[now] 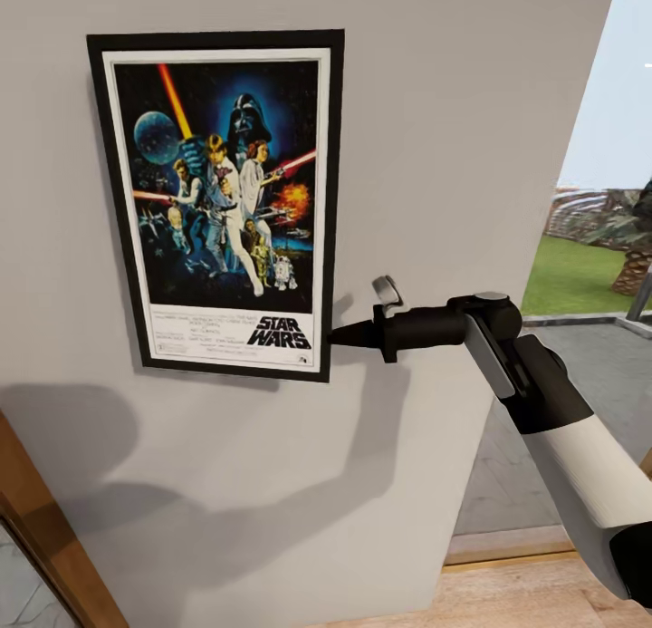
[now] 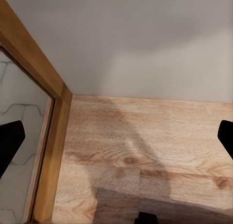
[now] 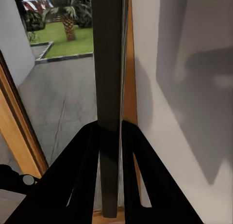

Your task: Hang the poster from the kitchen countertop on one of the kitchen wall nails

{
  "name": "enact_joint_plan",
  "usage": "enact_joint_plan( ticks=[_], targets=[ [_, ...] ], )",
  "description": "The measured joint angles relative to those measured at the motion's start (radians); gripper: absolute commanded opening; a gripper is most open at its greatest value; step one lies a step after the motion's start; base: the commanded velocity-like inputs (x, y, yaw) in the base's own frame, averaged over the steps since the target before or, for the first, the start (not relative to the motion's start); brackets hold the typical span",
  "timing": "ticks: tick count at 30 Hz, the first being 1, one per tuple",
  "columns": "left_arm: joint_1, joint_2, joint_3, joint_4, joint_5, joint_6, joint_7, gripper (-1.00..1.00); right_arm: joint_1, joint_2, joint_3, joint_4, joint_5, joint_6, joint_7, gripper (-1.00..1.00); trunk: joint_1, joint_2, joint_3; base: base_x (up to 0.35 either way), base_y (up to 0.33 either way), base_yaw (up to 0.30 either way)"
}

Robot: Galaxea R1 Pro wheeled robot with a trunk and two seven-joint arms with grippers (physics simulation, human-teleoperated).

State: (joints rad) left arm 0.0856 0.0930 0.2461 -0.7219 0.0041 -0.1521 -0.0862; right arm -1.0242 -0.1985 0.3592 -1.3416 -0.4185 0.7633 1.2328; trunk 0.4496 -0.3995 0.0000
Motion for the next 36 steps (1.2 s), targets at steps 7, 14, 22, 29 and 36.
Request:
enact_joint_plan(
  ticks=[7,14,22,29,36],
  targets=[
    [0.0,0.0,0.0,0.0,0.0,0.0,0.0,1.0,0.0,0.0,0.0,0.0,0.0,-0.001,0.0,-1.0,0.0,0.0,0.0,0.0,0.0,0.0],
    [0.0,0.0,0.0,0.0,0.0,0.001,0.0,1.0,0.0,0.0,0.001,0.002,0.0,-0.001,0.001,-1.0,0.0,0.0,0.0,0.0,0.0,0.0],
    [0.0,0.0,0.0,0.0,0.0,0.001,0.0,1.0,0.0,0.0,0.003,0.002,0.0,0.0,0.002,-1.0,0.0,0.0,0.0,0.0,0.0,0.0],
    [0.0,0.0,0.0,0.0,0.0,0.002,0.0,1.0,0.0,0.0,0.004,0.003,0.001,0.0,0.049,-1.0,0.0,0.0,0.0,0.0,0.0,0.0],
    [0.0,0.0,0.0,0.0,0.0,0.002,0.0,1.0,0.0,0.0,0.005,0.005,0.003,0.0,0.058,-1.0,0.0,0.0,0.0,0.0,0.0,0.0]
  ],
)
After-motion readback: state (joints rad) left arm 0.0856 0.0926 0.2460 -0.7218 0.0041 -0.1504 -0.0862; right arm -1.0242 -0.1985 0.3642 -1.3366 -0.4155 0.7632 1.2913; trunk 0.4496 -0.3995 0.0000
